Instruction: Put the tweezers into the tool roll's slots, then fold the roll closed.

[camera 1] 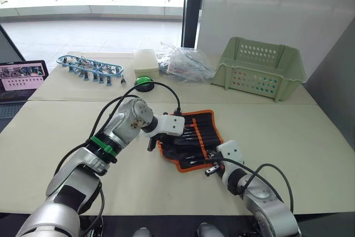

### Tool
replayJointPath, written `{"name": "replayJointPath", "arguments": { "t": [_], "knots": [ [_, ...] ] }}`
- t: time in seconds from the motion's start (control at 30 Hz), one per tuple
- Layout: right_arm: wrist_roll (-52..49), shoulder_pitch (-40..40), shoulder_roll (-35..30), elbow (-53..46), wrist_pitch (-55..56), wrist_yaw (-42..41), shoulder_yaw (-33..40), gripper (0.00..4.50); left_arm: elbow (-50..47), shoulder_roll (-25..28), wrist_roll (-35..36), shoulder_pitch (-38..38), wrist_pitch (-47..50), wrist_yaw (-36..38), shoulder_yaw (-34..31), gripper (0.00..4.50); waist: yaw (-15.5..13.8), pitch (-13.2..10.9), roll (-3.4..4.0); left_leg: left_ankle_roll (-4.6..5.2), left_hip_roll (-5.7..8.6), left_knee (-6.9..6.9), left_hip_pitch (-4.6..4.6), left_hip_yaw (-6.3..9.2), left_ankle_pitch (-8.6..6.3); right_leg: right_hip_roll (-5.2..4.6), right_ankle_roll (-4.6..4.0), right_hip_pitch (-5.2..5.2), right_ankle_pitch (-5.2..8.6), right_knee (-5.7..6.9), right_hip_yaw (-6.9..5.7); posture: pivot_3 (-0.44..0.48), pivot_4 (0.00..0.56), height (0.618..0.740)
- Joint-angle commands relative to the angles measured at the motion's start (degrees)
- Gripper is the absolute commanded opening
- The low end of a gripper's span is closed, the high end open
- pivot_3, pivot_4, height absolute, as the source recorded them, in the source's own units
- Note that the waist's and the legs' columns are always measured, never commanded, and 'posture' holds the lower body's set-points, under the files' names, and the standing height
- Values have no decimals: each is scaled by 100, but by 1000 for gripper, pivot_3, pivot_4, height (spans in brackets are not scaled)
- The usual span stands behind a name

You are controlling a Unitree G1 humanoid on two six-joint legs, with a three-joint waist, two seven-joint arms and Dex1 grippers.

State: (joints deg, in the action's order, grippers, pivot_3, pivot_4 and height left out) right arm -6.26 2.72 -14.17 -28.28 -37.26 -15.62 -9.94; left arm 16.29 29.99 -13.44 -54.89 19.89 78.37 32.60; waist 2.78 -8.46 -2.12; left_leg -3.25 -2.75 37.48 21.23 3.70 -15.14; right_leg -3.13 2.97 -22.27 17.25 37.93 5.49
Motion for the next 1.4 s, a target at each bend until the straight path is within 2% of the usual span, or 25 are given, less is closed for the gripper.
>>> {"name": "replayJointPath", "arguments": {
  "t": [0.03, 0.4, 0.83, 1.17, 1.4],
  "knots": [
    [-27, 175, 78, 262, -193, -62, -355, 0, 19, -57, -89, -288, -101, 109, 46, 29, 0, 0, 0, 0, 0, 2, 0, 0, 0, 0, 0, 0, 0, 0, 0, 0, 150, 713],
    [83, 201, 267, 305, -146, -32, -390, 0, 1055, -362, -503, -755, -762, 89, 301, 29, 43, 0, 0, 14, 0, 18, 3, 4, -8, 4, -1, 0, 2, 8, 1, 0, 150, 713],
    [131, 266, 370, 299, -93, 36, -430, 0, 1386, -573, -768, -873, -1083, 120, 357, 29, 80, 0, 0, 15, 0, 23, 4, 5, -9, 4, 1, 0, 3, 11, 1, 0, 150, 713],
    [182, 328, 434, 275, -87, 68, -424, 0, 1907, -1344, -879, -1100, -1126, -209, 289, 29, 70, 1, 1, 16, 0, 27, 6, 5, -9, 4, 2, 2, 4, 12, 1, 0, 150, 713],
    [195, 361, 438, 234, -112, 66, -415, 0, 1821, -1574, -808, -943, -1001, -294, 211, 29, -1, 1, 1, 16, 1, 31, 8, 5, -9, 3, 3, 4, 4, 10, 1, 0, 150, 713]
  ]
}}
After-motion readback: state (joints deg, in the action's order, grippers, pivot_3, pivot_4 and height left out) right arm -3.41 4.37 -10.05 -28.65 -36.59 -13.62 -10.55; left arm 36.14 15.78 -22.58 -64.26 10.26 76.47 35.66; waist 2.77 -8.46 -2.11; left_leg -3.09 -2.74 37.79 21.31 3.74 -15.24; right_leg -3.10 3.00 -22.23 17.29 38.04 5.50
